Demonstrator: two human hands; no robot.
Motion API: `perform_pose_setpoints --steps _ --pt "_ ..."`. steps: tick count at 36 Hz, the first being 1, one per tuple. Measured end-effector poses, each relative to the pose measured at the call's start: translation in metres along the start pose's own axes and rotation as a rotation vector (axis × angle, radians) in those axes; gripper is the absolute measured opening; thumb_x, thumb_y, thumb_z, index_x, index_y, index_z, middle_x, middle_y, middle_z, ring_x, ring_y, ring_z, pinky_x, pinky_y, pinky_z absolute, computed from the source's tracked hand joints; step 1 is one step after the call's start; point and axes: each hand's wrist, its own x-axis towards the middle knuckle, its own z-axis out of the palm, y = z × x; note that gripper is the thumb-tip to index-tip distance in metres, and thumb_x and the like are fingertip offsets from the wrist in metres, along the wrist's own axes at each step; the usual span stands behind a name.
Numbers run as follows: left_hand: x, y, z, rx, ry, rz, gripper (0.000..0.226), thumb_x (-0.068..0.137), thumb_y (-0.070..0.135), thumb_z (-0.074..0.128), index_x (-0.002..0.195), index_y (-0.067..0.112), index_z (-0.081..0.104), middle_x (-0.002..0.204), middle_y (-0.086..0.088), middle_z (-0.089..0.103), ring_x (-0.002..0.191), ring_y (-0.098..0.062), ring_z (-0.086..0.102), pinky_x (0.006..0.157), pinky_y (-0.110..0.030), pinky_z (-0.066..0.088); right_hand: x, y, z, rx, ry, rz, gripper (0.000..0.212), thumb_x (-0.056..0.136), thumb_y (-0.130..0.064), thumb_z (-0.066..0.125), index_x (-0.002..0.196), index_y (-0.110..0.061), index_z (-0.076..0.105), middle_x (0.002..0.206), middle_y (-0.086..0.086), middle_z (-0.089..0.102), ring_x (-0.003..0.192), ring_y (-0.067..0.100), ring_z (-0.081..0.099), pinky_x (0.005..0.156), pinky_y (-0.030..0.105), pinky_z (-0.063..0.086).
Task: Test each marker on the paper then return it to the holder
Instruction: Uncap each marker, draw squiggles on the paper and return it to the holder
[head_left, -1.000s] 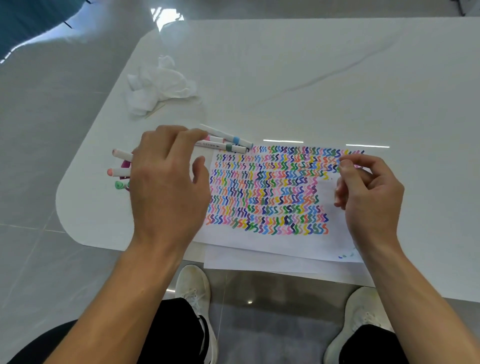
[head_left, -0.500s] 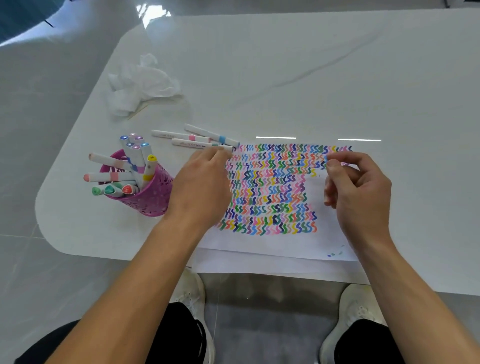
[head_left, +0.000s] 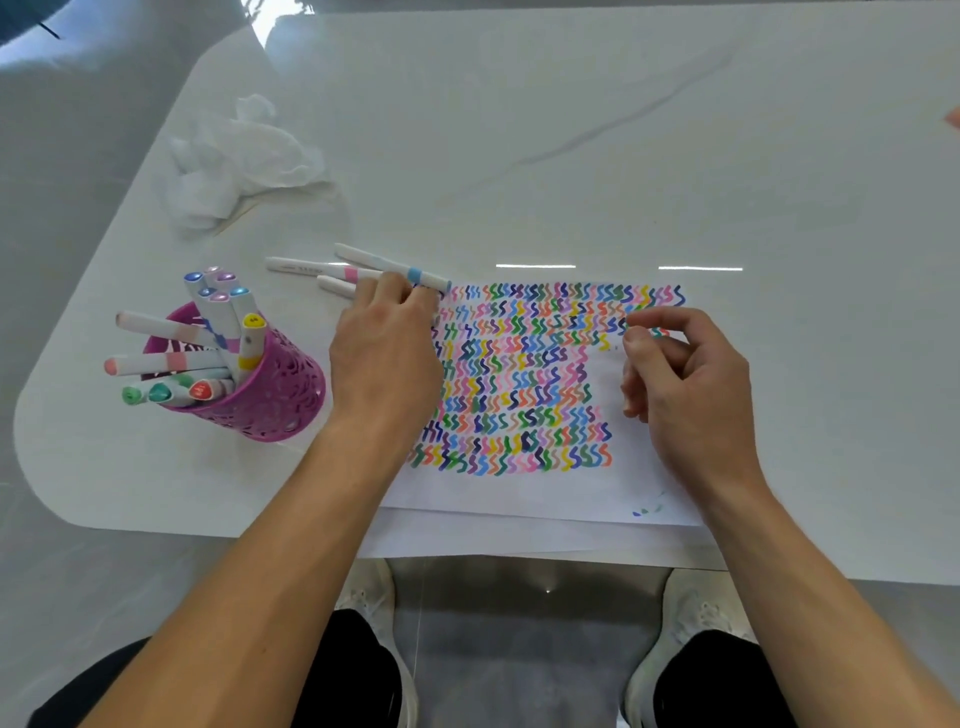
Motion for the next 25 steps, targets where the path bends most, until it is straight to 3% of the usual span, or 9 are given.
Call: perform_pose_setpoints --steps 7,15,20,25 --pt "0.0 -0.001 0.0 -0.029 0.031 -0.023 0.022 0.096 0.009 0.06 0.113 0.012 0.073 0.11 -0.005 0.063 0.111 -0.026 0.052 0.087 -0.043 0.049 0.003 -0.002 0.0 0.011 -0.041 0.051 0.008 0.106 -0.019 0.059 0.103 -0.023 0.065 0.059 -0.005 0.064 0.051 0.009 0.056 0.051 0.019 0.048" --pt "-0.005 0.014 -0.006 -0.159 0.119 0.072 0.018 0.099 0.021 0.061 0.106 0.019 0.077 0.102 0.0 0.075 0.105 -0.024 0.06 0.079 -0.041 0.051 0.003 -0.005 -0.001 0.014 -0.046 0.067 0.008 0.106 -0.019 0.058 0.103 -0.02 0.065 0.058 -0.005 0.064 0.05 0.011 0.056 0.051 0.02 0.048" --pt "-0.013 0.027 -0.004 -0.262 0.103 0.182 0.018 0.098 0.019 0.063 0.106 0.018 0.079 0.1 0.001 0.076 0.098 -0.023 0.064 0.082 -0.038 0.051 0.001 -0.007 -0.004 -0.027 -0.069 0.05 0.006 0.105 -0.018 0.06 0.103 -0.019 0.066 0.06 -0.008 0.064 0.053 0.01 0.058 0.054 0.021 0.05" --pt "-0.02 0.043 -0.004 -0.362 0.191 0.316 0.015 0.096 0.017 0.066 0.104 0.015 0.078 0.095 0.003 0.076 0.094 -0.022 0.064 0.083 -0.034 0.049 -0.003 -0.015 -0.003 -0.088 -0.114 -0.005 0.009 0.103 -0.018 0.064 0.11 -0.018 0.068 0.078 -0.003 0.069 0.068 0.013 0.067 0.062 0.024 0.053"
